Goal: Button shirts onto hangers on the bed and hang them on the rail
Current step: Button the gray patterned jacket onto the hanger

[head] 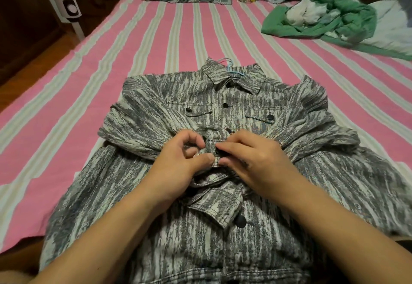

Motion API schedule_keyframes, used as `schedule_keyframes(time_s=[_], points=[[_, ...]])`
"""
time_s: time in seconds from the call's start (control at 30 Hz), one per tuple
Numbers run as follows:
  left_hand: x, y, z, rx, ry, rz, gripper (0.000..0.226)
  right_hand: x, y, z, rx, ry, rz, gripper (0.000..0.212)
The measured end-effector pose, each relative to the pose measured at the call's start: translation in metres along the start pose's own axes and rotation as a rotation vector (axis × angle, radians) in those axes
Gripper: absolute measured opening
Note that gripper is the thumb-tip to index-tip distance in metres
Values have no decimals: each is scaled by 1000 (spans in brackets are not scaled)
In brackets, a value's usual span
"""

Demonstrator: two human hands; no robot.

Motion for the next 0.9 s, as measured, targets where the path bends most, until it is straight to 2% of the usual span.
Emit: schedule_keyframes(time_s=[0.17, 0.3, 0.4, 0.5, 0.57, 0.63, 0.7, 0.73, 0.77, 0.83, 0.9], points=[[-6, 1, -14, 238, 54, 81, 20, -1, 0, -6, 109, 52, -3, 29], [-9, 6, -18, 274, 129, 65, 17, 1, 7, -3, 161, 169, 56, 33], [-13, 10, -23, 449, 219, -57, 24, -1, 8, -11, 419, 329, -6, 12], [-14, 11, -25, 563, 223, -203, 32, -2, 4, -14, 524, 351, -30, 13], [-13, 7, -29, 499, 179, -231, 32, -1, 8, -12, 508, 325, 65, 25], [-12, 3, -34, 280, 110, -158, 29, -3, 17, -16, 333, 340, 183, 51], [-15, -2, -46, 211, 110, -69, 25, -6, 15, -32, 225, 438, 159, 57], [-17, -9, -54, 283, 167, -65, 19, -8, 7, -42, 195, 485, 96, 53], [-17, -20, -59, 461, 212, -66, 18, -9, -1, -49, 175, 518, 28, 49], [-9, -45, -50, 1057, 171, -34, 62, -13, -21, -61, 218, 560, -100, 44], [4, -81, -22, 1428, -20, -49, 96, -16, -42, -64, 321, 571, -219, 45]])
Point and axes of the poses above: each hand's wrist, its own x-axis towards the middle knuckle, its own y-axis out of the palm, z = x × y, the point moved 7 cm from there along x, towards the middle knuckle, and after that the axes turned 10 degrees about z, right-handed, at the moved point
